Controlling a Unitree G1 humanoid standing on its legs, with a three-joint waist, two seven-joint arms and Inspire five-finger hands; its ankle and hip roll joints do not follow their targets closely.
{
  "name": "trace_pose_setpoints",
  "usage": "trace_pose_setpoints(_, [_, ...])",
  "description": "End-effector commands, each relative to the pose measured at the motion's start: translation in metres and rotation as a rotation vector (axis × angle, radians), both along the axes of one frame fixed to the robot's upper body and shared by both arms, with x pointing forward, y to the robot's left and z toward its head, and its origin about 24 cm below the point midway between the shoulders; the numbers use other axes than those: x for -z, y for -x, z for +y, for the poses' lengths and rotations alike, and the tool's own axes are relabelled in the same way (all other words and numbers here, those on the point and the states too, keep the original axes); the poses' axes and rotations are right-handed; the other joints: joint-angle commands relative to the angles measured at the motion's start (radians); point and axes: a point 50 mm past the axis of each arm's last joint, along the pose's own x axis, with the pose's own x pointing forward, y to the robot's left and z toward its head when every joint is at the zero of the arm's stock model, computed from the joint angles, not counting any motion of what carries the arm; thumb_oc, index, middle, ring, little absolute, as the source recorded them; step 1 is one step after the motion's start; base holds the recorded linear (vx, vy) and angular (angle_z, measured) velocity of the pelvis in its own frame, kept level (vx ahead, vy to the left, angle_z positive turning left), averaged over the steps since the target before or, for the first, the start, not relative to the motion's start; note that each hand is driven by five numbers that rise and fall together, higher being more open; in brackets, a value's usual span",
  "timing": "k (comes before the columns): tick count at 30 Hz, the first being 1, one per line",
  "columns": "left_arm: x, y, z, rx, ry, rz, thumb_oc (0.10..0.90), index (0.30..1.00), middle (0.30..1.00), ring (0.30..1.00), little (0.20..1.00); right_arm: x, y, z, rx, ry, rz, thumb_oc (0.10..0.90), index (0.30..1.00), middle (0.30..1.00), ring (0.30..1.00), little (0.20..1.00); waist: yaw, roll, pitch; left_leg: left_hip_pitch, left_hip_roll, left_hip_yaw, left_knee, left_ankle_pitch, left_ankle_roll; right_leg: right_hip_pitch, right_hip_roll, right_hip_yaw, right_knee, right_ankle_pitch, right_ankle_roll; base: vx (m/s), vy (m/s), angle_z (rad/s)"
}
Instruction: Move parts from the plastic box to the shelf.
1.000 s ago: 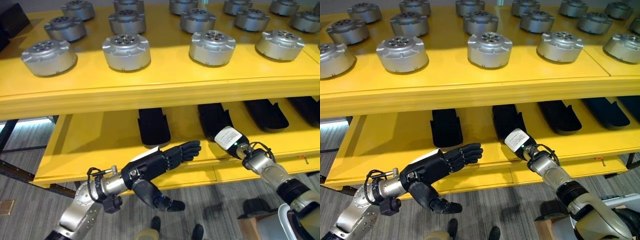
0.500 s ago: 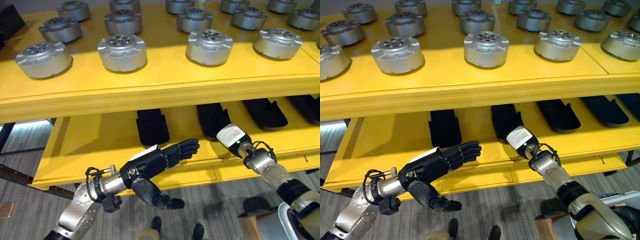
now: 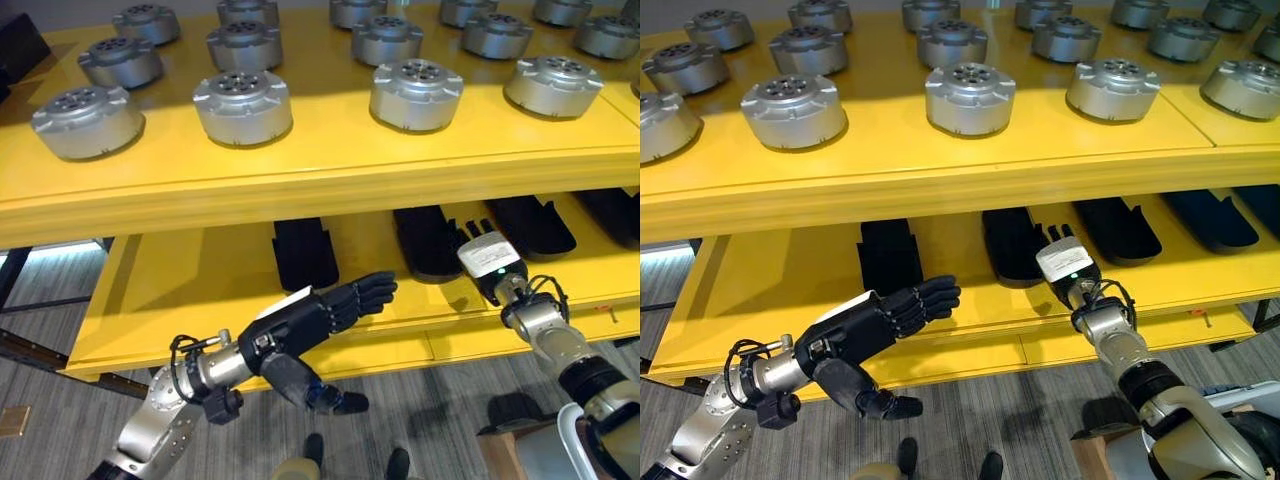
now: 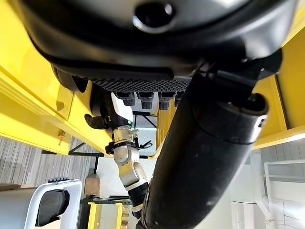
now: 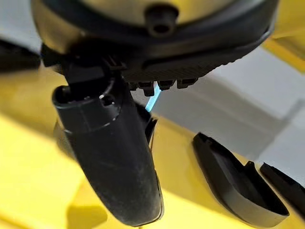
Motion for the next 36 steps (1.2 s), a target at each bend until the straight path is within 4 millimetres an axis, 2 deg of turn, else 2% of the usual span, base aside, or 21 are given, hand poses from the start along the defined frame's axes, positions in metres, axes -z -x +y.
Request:
trace_pose_setpoints(1, [-0.029, 0.001, -0.012, 0.046, 0.150, -0.138, 0.900, 1.000, 1.000, 1.000, 1.000, -0.063, -0.019, -0.010, 0.005, -0.073, -0.294, 0.900, 1.000, 1.000, 1.000, 1.000, 0.012, -0.007, -0.070, -0.015, 0.083, 0.005, 0.040, -0.054, -0.023, 0.021, -0.062, -0.028, 0.103, -0.127, 0.040, 0.00, 0.000, 0.00])
trace_pose_setpoints(7, [-0.030, 0.000, -0.016, 0.031, 0.169, -0.141, 0.900, 1.000, 1.000, 1.000, 1.000, -0.068, -0.017, 0.007, -0.095, -0.333, -0.424, 0.900, 1.000, 1.000, 1.000, 1.000, 0.001, 0.005, -0.071, -0.009, 0.083, 0.006, 0.035, -0.056, -0.023, 0.022, -0.062, -0.021, 0.101, -0.128, 0.038, 0.00, 0.000, 0.00])
trace_pose_setpoints(12, [-0.030, -0.001, -0.016, 0.023, 0.174, -0.141, 0.900, 1.000, 1.000, 1.000, 1.000, -0.072, -0.014, 0.014, -0.109, -0.405, -0.465, 0.900, 1.000, 1.000, 1.000, 1.000, -0.008, 0.007, -0.073, -0.007, 0.084, 0.008, 0.035, -0.058, -0.023, 0.022, -0.062, -0.014, 0.101, -0.129, 0.038, 0.00, 0.000, 0.00])
trace_pose_setpoints(18, [-0.026, 0.002, -0.016, -0.038, 0.175, -0.158, 0.900, 1.000, 1.000, 1.000, 1.000, -0.042, 0.006, 0.018, -0.062, -0.733, -0.444, 0.900, 1.000, 1.000, 1.000, 1.000, -0.039, 0.011, -0.072, 0.001, 0.088, 0.024, 0.030, -0.058, -0.021, 0.018, -0.061, 0.004, 0.100, -0.128, 0.037, -0.02, 0.023, -0.03])
trace_pose_setpoints(21, [-0.021, 0.007, -0.014, -0.042, 0.145, -0.169, 0.900, 1.000, 1.000, 1.000, 1.000, -0.025, 0.023, 0.031, -0.086, -0.917, -0.395, 0.900, 1.000, 1.000, 1.000, 1.000, -0.062, 0.015, -0.068, 0.004, 0.090, 0.037, 0.028, -0.058, -0.018, 0.012, -0.061, 0.018, 0.100, -0.126, 0.039, -0.05, 0.043, -0.12])
trace_pose_setpoints(23, [-0.019, 0.008, -0.014, -0.027, 0.133, -0.156, 0.900, 1.000, 1.000, 1.000, 1.000, -0.018, 0.034, 0.039, -0.111, -0.972, -0.353, 0.900, 1.000, 1.000, 1.000, 1.000, -0.079, 0.018, -0.067, 0.006, 0.091, 0.047, 0.026, -0.058, -0.017, 0.006, -0.061, 0.027, 0.101, -0.124, 0.041, -0.05, 0.062, -0.16])
trace_pose_setpoints(26, [-0.017, 0.010, -0.012, -0.005, 0.114, -0.147, 0.900, 1.000, 1.000, 1.000, 1.000, -0.013, 0.044, 0.043, -0.122, -1.005, -0.328, 0.900, 1.000, 1.000, 1.000, 1.000, -0.093, 0.020, -0.068, 0.008, 0.092, 0.059, 0.024, -0.057, -0.017, 0.003, -0.061, 0.036, 0.097, -0.120, 0.043, -0.03, 0.067, -0.14])
trace_pose_setpoints(27, [-0.014, 0.012, -0.011, 0.012, 0.097, -0.127, 0.900, 1.000, 1.000, 1.000, 1.000, -0.011, 0.052, 0.044, -0.130, -1.028, -0.304, 0.900, 1.000, 1.000, 1.000, 1.000, -0.109, 0.022, -0.068, 0.012, 0.094, 0.072, 0.021, -0.057, -0.017, 0.001, -0.062, 0.045, 0.093, -0.116, 0.047, -0.03, 0.104, -0.22])
trace_pose_setpoints(28, [-0.012, 0.013, -0.010, 0.028, 0.091, -0.104, 0.900, 1.000, 1.000, 1.000, 1.000, -0.011, 0.058, 0.044, -0.130, -1.056, -0.289, 0.900, 1.000, 1.000, 1.000, 1.000, -0.126, 0.021, -0.069, 0.015, 0.094, 0.085, 0.019, -0.055, -0.018, -0.001, -0.063, 0.052, 0.090, -0.111, 0.051, -0.04, 0.111, -0.17])
trace_pose_setpoints(36, [-0.010, 0.015, -0.016, 0.125, 0.061, -0.053, 0.900, 1.000, 1.000, 1.000, 1.000, -0.019, 0.077, 0.046, -0.173, -1.143, -0.258, 0.900, 1.000, 1.000, 1.000, 1.000, -0.179, 0.015, -0.067, 0.022, 0.084, 0.128, 0.016, -0.063, -0.010, -0.013, -0.071, 0.076, 0.085, -0.099, 0.067, -0.04, 0.114, -0.15])
